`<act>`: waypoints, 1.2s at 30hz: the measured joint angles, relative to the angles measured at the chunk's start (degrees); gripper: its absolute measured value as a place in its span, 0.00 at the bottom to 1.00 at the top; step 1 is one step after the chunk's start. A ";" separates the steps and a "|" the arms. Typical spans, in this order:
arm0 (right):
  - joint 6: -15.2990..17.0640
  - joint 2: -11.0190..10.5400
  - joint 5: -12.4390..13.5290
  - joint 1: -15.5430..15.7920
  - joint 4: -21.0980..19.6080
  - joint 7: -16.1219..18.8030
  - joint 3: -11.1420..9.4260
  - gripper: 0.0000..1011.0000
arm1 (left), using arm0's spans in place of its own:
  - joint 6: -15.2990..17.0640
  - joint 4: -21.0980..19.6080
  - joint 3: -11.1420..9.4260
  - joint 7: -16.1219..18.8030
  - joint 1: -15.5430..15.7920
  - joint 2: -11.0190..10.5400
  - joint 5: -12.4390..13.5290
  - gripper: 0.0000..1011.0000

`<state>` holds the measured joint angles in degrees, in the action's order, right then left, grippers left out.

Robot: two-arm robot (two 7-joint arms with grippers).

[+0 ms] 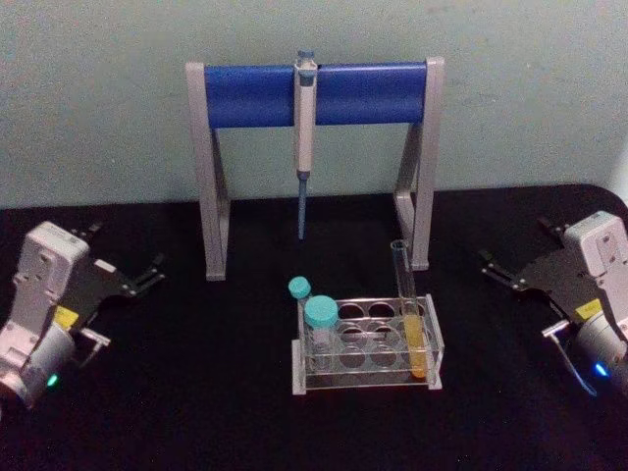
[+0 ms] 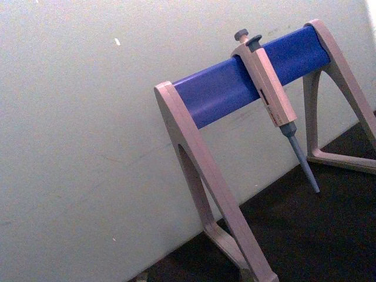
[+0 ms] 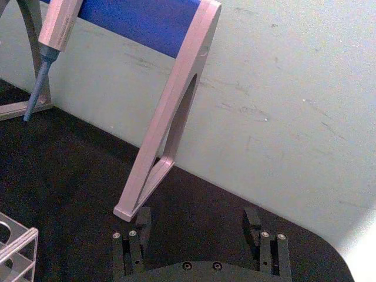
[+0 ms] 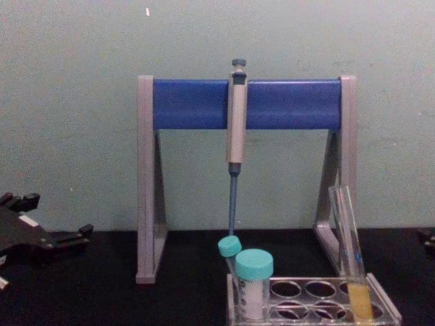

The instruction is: Pick up the test tube from the test tube rack, shake it, then place it back into the test tube rack.

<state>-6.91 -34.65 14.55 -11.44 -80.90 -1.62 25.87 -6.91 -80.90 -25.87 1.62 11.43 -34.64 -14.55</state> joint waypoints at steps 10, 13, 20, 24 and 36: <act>0.00 0.00 0.00 0.00 0.00 0.00 0.00 0.99 | 0.00 0.00 0.00 0.00 0.00 0.00 0.00 0.99; 0.00 0.00 0.00 0.00 0.00 0.00 0.00 0.99 | 0.00 0.00 0.00 0.00 0.00 0.00 0.00 0.99; 0.00 0.00 0.00 0.00 0.00 0.00 0.00 0.99 | 0.00 0.00 0.00 0.00 0.00 0.00 0.00 0.99; 0.01 0.00 0.00 0.00 0.00 0.00 0.00 0.99 | 0.00 0.00 0.00 0.00 0.00 0.00 0.00 0.99; 0.01 0.00 0.00 0.01 0.00 0.00 0.00 0.99 | 0.00 0.00 0.00 0.00 0.00 0.00 0.00 0.99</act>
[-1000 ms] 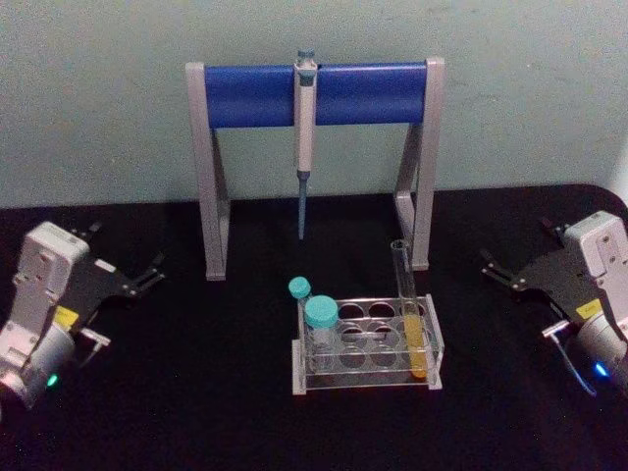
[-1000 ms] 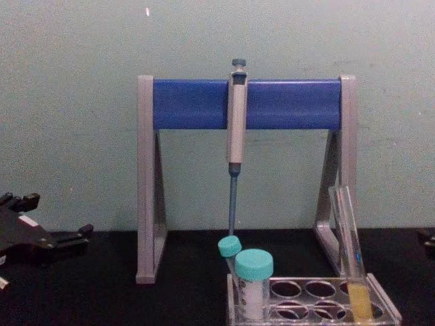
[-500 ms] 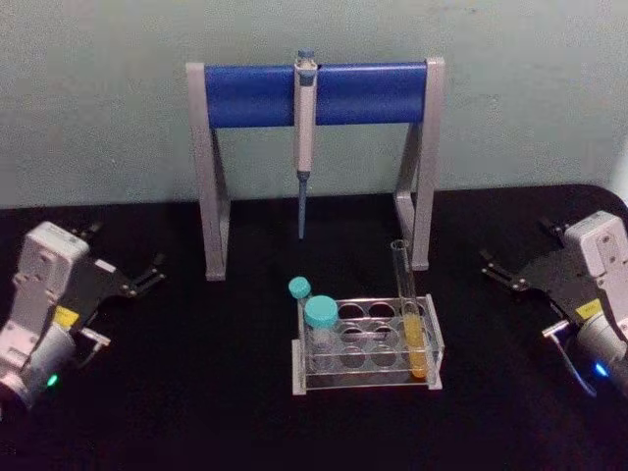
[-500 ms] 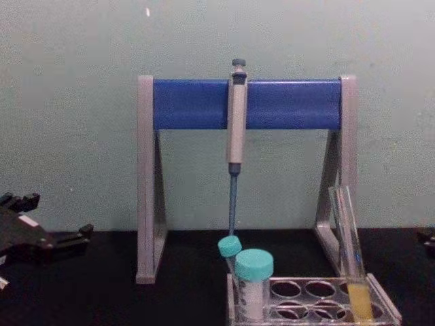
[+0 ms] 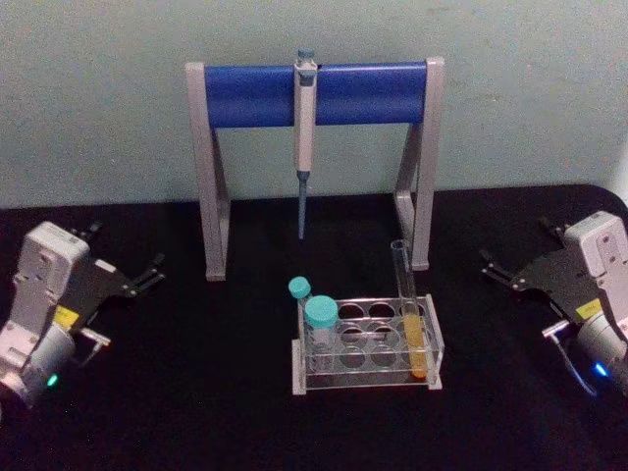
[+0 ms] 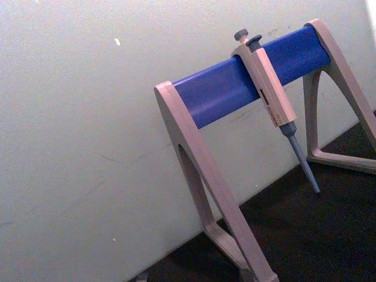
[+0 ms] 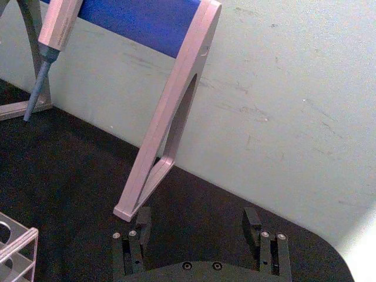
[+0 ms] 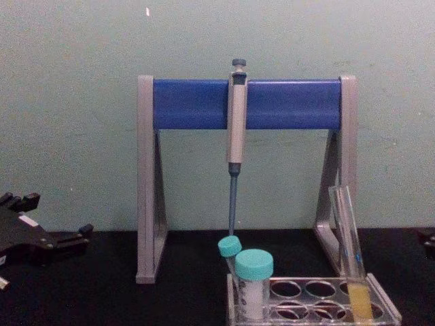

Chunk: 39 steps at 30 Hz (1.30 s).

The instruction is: Pick up the test tube from the test tube rack, shake it, then place it back into the test tube rack.

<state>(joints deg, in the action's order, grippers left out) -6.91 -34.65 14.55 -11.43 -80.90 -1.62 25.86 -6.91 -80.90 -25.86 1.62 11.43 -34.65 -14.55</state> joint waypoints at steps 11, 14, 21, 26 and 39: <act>0.00 0.00 0.00 0.00 0.00 0.00 0.00 0.99 | 0.00 0.00 0.00 0.00 0.00 0.00 0.00 0.99; 0.21 0.04 -0.41 0.15 -0.44 0.01 -0.38 0.99 | 0.00 0.00 0.00 0.00 0.00 0.00 0.01 0.99; 0.14 -0.31 -1.05 0.92 -2.35 1.39 -1.58 0.99 | 0.00 0.00 0.00 0.00 0.00 0.00 0.00 0.99; -1.19 -1.78 -0.28 2.44 -5.00 4.46 -2.61 0.99 | 0.00 0.00 0.00 0.00 0.00 0.00 0.00 0.99; -1.72 -5.40 3.14 7.03 -13.28 10.53 -6.06 0.99 | 0.00 0.00 0.00 0.00 0.00 0.00 0.00 0.99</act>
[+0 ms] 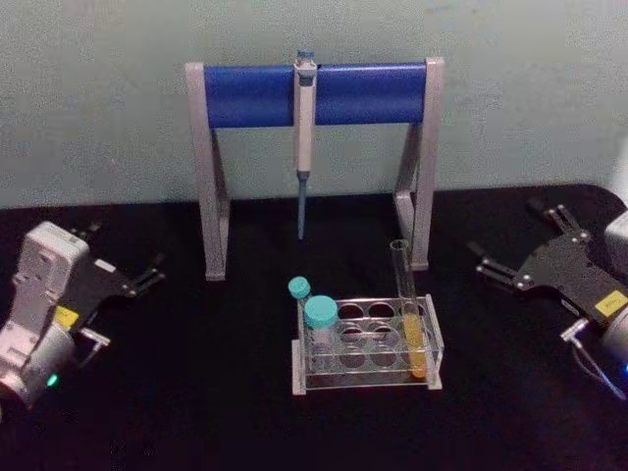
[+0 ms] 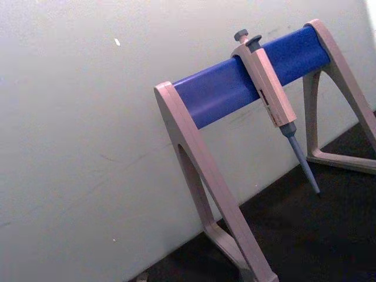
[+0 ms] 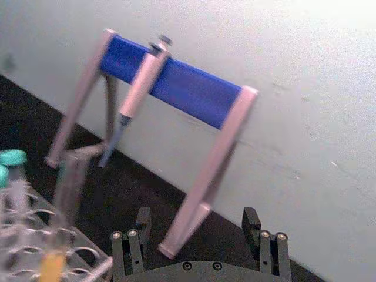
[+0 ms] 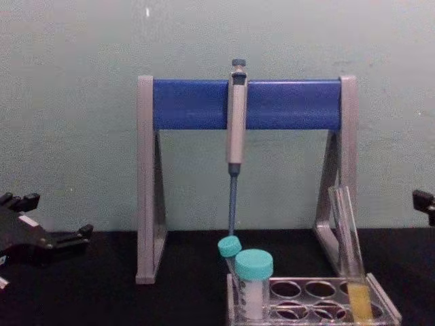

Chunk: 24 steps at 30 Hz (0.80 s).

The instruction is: Pick up the test tube from the test tube rack, shake it, then place it back into the test tube rack.

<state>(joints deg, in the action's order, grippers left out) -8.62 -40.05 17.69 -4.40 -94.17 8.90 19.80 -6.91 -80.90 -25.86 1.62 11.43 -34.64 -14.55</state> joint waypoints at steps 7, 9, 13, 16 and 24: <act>-1.10 -0.70 1.88 -0.04 -1.15 6.16 0.08 0.99 | 0.00 0.00 0.00 0.00 0.00 0.00 0.00 0.99; -1.12 -0.73 2.10 -0.27 -1.17 7.44 0.31 0.99 | 0.00 0.00 0.00 0.00 0.00 0.00 0.00 0.99; -0.89 -0.62 2.62 -1.15 -0.91 11.17 1.19 0.99 | 0.00 0.00 0.00 0.00 0.00 0.00 0.00 0.99; -0.47 -0.15 3.32 -1.86 -0.26 13.51 1.68 0.99 | 0.00 0.00 0.00 0.00 0.00 0.00 0.00 0.99; 1.17 1.75 4.51 -3.85 1.71 17.90 2.68 0.99 | 0.00 0.00 0.00 0.00 0.00 0.00 0.00 0.99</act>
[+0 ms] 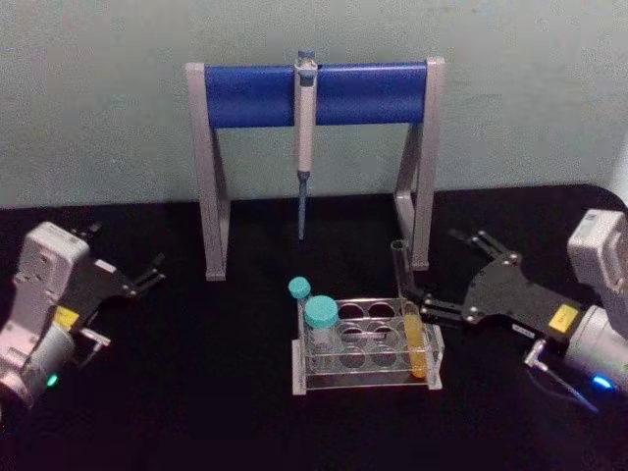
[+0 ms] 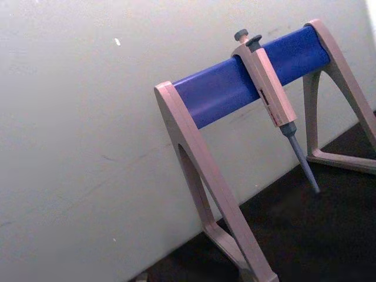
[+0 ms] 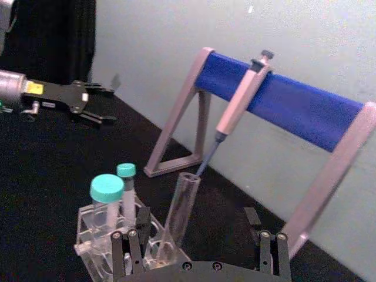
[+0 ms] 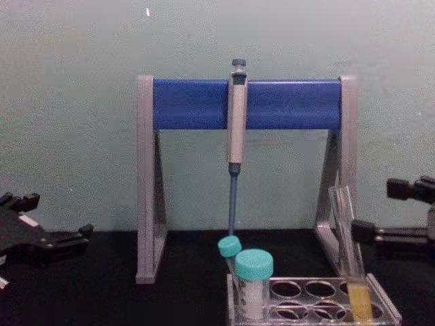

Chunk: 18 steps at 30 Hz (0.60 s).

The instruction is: Pick up the test tube from the test tube rack, shake it, then place it back into the test tube rack.

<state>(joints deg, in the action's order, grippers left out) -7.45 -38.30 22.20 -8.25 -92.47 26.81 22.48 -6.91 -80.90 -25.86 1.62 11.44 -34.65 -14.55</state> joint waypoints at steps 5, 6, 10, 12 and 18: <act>1.00 1.68 0.90 -1.45 1.82 2.66 0.50 0.99 | 0.00 0.00 0.00 0.00 0.00 0.00 0.00 0.99; 1.17 1.88 1.03 -1.61 2.02 2.94 0.51 0.99 | 0.00 0.00 0.00 0.00 0.00 0.00 0.00 0.99; 1.85 2.97 1.83 -2.25 3.07 4.26 0.47 0.99 | 0.00 0.00 0.00 0.00 0.00 0.00 0.00 0.99; 2.20 3.59 2.51 -2.54 3.69 5.08 0.24 0.99 | 0.00 0.00 0.00 0.00 0.00 0.00 0.00 0.99; 2.96 4.58 3.78 -3.12 4.82 6.60 -0.13 0.99 | 0.00 0.00 0.00 0.00 0.00 0.00 0.00 0.99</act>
<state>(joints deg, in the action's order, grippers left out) -4.49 -33.71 25.98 -11.36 -87.65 33.40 22.35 -6.91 -80.90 -25.86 1.62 11.43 -34.64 -14.55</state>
